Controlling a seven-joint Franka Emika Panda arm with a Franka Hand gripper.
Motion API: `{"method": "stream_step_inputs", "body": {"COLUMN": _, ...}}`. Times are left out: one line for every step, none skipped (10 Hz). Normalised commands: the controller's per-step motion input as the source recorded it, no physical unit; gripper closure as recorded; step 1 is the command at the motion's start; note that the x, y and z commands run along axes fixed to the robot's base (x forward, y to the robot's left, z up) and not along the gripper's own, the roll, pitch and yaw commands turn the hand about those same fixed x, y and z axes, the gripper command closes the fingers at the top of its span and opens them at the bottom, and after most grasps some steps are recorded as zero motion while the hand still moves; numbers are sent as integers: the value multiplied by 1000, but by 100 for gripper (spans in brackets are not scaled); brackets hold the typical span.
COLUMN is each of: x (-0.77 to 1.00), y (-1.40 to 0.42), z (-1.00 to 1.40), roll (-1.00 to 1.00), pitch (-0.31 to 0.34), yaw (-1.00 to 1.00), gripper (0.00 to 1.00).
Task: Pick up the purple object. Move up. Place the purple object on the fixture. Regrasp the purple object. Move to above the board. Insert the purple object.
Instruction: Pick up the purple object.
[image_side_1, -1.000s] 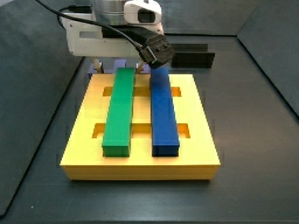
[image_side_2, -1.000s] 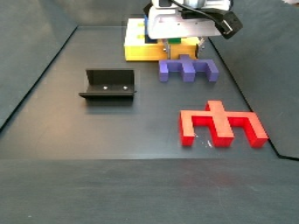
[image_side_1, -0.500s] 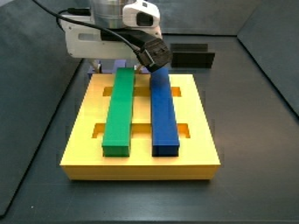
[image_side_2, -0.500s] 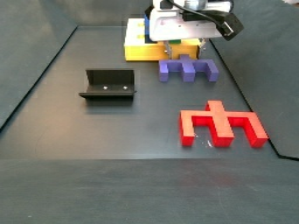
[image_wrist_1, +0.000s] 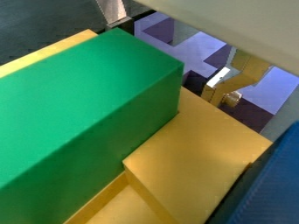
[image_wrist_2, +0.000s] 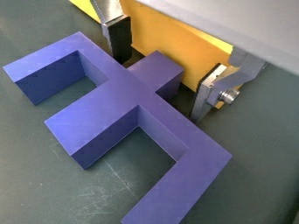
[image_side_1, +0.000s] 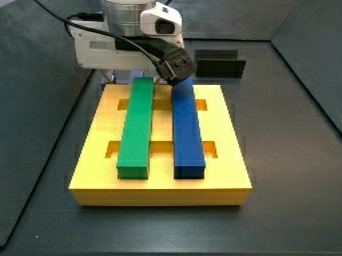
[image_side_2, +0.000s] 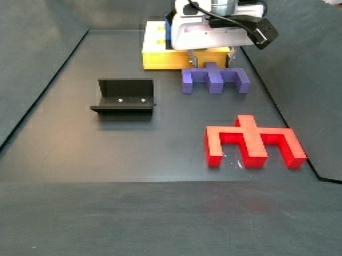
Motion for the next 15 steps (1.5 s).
{"method": "stream_step_inputs", "body": {"x": 0, "y": 0, "z": 0, "roll": 0, "pitch": 0, "yaw": 0, "gripper": 0}}
{"method": "stream_step_inputs", "body": {"x": 0, "y": 0, "z": 0, "roll": 0, "pitch": 0, "yaw": 0, "gripper": 100}}
{"method": "stream_step_inputs", "body": {"x": 0, "y": 0, "z": 0, "roll": 0, "pitch": 0, "yaw": 0, "gripper": 100}}
{"method": "stream_step_inputs", "body": {"x": 0, "y": 0, "z": 0, "roll": 0, "pitch": 0, "yaw": 0, "gripper": 100}}
{"method": "stream_step_inputs", "body": {"x": 0, "y": 0, "z": 0, "roll": 0, "pitch": 0, "yaw": 0, "gripper": 100}}
{"method": "stream_step_inputs", "body": {"x": 0, "y": 0, "z": 0, "roll": 0, "pitch": 0, "yaw": 0, "gripper": 100}}
{"method": "stream_step_inputs", "body": {"x": 0, "y": 0, "z": 0, "roll": 0, "pitch": 0, "yaw": 0, "gripper": 100}}
{"method": "stream_step_inputs", "body": {"x": 0, "y": 0, "z": 0, "roll": 0, "pitch": 0, "yaw": 0, "gripper": 100}}
{"method": "stream_step_inputs", "body": {"x": 0, "y": 0, "z": 0, "roll": 0, "pitch": 0, "yaw": 0, "gripper": 100}}
{"method": "stream_step_inputs", "body": {"x": 0, "y": 0, "z": 0, "roll": 0, "pitch": 0, "yaw": 0, "gripper": 100}}
{"method": "stream_step_inputs", "body": {"x": 0, "y": 0, "z": 0, "roll": 0, "pitch": 0, "yaw": 0, "gripper": 100}}
{"method": "stream_step_inputs", "body": {"x": 0, "y": 0, "z": 0, "roll": 0, "pitch": 0, "yaw": 0, "gripper": 100}}
{"method": "stream_step_inputs", "body": {"x": 0, "y": 0, "z": 0, "roll": 0, "pitch": 0, "yaw": 0, "gripper": 100}}
{"method": "stream_step_inputs", "body": {"x": 0, "y": 0, "z": 0, "roll": 0, "pitch": 0, "yaw": 0, "gripper": 100}}
{"method": "stream_step_inputs", "body": {"x": 0, "y": 0, "z": 0, "roll": 0, "pitch": 0, "yaw": 0, "gripper": 100}}
